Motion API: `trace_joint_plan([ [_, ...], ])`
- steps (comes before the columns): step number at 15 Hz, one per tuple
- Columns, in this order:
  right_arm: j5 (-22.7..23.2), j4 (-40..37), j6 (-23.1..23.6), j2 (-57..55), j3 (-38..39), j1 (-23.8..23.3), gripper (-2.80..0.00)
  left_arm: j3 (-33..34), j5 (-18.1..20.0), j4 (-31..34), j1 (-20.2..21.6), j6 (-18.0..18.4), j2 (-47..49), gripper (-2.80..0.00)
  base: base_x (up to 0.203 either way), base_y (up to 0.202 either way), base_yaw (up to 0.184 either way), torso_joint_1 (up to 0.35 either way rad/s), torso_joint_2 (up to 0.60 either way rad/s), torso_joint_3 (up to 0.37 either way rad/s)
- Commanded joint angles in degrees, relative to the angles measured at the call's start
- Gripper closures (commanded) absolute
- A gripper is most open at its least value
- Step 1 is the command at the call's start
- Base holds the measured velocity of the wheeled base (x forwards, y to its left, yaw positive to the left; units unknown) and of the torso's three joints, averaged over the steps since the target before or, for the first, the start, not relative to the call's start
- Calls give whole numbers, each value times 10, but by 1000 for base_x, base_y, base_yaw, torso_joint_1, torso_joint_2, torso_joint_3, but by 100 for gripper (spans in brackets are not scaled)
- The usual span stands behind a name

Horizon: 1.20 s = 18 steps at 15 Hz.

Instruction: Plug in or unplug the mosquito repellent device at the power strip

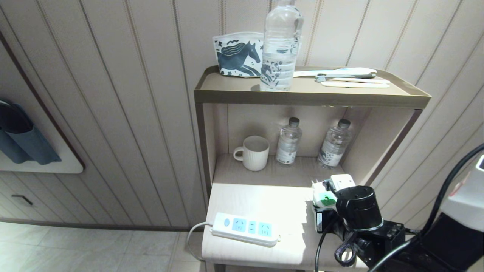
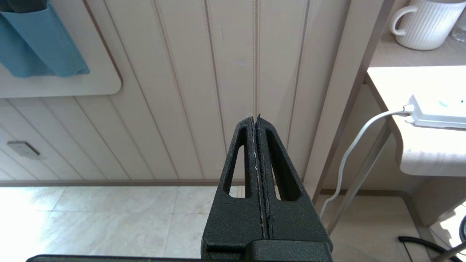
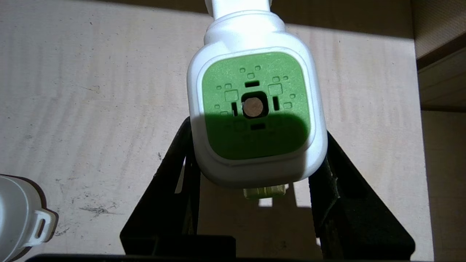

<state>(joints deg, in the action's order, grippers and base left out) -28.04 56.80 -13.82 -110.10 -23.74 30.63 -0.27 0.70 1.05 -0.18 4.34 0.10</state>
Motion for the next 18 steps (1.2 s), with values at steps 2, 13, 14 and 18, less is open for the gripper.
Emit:
trace_joint_plan([
  [2,4,75,7,-31,19,1,0,0,0,0,0,1,0,0,0,0,0,0,0,0],
  [13,58,20,-19,-26,-7,-14,0,0,0,0,0,1,0,0,0,0,0,0,0,0],
  [14,65,-16,-31,-25,-18,-18,0,0,0,0,0,1,0,0,0,0,0,0,0,0],
  [18,77,-41,-46,-26,-31,-19,0,0,0,0,0,1,0,0,0,0,0,0,0,0],
])
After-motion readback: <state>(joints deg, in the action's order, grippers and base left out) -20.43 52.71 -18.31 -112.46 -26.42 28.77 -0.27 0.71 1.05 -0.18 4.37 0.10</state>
